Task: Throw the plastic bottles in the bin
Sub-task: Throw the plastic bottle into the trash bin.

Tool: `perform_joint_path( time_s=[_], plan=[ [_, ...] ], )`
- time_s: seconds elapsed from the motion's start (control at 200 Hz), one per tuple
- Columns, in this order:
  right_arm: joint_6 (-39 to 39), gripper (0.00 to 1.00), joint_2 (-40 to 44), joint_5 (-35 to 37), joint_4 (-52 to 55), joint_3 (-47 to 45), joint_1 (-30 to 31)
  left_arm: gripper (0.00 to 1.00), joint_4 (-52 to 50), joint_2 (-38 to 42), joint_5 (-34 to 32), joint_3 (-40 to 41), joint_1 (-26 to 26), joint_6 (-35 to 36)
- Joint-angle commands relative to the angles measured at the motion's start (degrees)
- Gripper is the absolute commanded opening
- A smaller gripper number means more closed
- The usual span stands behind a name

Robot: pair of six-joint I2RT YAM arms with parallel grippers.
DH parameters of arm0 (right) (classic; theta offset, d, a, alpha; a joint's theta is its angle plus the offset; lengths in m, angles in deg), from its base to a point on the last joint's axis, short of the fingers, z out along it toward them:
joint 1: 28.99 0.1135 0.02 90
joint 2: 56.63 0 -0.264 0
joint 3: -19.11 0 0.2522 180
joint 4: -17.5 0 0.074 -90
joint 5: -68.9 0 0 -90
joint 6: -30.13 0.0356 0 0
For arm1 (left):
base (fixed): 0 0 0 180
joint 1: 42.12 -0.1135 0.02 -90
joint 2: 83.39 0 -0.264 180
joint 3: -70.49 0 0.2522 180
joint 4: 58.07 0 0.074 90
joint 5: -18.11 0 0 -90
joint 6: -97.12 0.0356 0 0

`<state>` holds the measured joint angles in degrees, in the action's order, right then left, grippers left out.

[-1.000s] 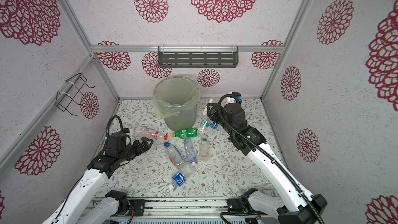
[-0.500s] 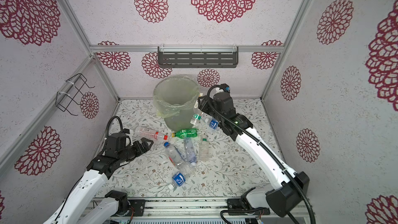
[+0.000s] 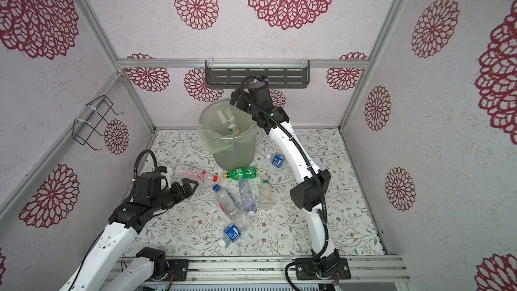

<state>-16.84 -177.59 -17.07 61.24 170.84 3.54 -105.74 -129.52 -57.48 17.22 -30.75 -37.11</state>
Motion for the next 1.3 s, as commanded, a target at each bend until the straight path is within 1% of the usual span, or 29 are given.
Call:
perform_joint_path(
  time_s=[0.0, 0.04, 0.08, 0.265, 0.37, 0.63, 0.735, 0.896, 1.096, 1.296],
  plan=[
    [-1.2, 0.99, 14.7, 0.1, -11.3, -14.9, 0.9, 0.97, -1.7, 1.1, -0.8, -1.4, 0.0, 0.5],
    [-1.8, 0.99, 17.4, 0.1, -13.9, -19.5, 0.9, 0.97, -1.8, 1.2, -0.7, -1.4, 0.0, 0.6],
    [-2.4, 0.99, 19.0, 0.3, -14.5, -21.9, 0.9, 0.97, -1.9, 1.1, -0.7, -1.3, 0.0, 0.7],
    [-4.7, 0.99, 21.0, -3.2, -10.7, -24.4, 0.9, 0.97, -1.7, 1.0, 0.1, -0.7, 0.0, 0.9],
    [-5.1, 0.99, 22.2, -4.6, -10.2, -27.7, 0.9, 0.97, -1.2, 0.9, 1.0, -0.3, 0.0, 0.9],
    [-5.7, 0.99, 29.8, -3.4, -14.0, -40.4, 0.9, 0.97, 0.7, 0.3, 4.5, 1.4, 0.4, -1.1],
    [-5.7, 0.99, 32.5, -3.4, -14.5, -45.6, 0.9, 0.97, 0.7, 0.4, 4.1, 1.5, 0.9, -1.2],
    [-6.1, 0.99, 36.1, -2.5, -13.7, -52.5, 0.9, 0.97, 1.4, 0.0, 3.3, 1.2, 3.0, -1.7],
    [-4.9, 0.99, 40.4, -1.6, -15.9, -61.3, 0.9, 0.97, 4.3, -2.1, 3.8, 0.4, 5.4, -3.3],
    [-3.2, 0.99, 43.4, -0.7, -17.3, -67.6, 0.8, 0.97, 5.3, -4.9, 2.0, -0.6, 9.8, -3.3]
  ],
)
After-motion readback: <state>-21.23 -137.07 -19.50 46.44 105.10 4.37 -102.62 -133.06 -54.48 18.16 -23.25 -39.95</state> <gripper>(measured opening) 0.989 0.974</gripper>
